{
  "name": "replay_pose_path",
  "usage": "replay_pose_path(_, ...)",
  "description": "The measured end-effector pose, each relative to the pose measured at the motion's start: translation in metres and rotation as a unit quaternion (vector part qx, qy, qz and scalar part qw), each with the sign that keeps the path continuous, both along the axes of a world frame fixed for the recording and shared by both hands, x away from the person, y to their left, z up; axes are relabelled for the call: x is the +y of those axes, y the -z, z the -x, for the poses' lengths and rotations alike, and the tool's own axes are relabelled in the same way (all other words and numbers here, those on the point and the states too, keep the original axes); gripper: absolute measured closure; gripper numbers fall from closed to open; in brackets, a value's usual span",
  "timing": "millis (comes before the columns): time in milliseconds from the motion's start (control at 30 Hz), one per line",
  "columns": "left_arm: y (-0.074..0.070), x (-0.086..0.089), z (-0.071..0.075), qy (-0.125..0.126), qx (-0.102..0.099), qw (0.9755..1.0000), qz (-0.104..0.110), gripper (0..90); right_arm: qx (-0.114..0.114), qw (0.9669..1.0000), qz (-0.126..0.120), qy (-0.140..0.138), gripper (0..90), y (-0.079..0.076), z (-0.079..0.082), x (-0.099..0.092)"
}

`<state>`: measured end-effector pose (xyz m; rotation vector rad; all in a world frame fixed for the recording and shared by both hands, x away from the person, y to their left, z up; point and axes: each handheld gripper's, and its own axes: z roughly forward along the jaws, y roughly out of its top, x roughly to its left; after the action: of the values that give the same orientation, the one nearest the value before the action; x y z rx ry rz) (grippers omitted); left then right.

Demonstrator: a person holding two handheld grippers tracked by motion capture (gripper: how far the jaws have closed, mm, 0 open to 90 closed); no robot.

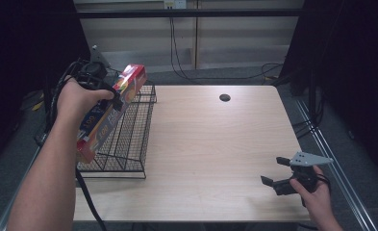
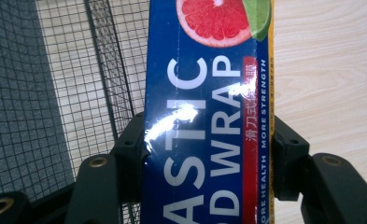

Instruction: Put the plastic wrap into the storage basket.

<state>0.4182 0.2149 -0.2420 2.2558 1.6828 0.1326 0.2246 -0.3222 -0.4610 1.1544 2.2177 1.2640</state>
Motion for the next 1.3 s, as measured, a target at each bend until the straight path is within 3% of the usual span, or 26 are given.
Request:
replay_pose_path(433,0.001,0.015,0.002,-0.023,-0.007,0.9997,-0.009,43.6,0.003,1.0,0.002,-0.002,2.0,0.0,0.0,0.001)
replay_pose_path(867,0.001,0.034,0.004,-0.068,-0.011,0.9975,-0.012,43.6,0.002,1.0,0.002,-0.002,2.0,0.001,0.001,0.002)
replay_pose_path(1300,0.0,0.049,0.005,-0.091,-0.013,0.9957,-0.013,43.7,0.004,1.0,0.004,-0.004,2.0,0.001,0.0,0.003)
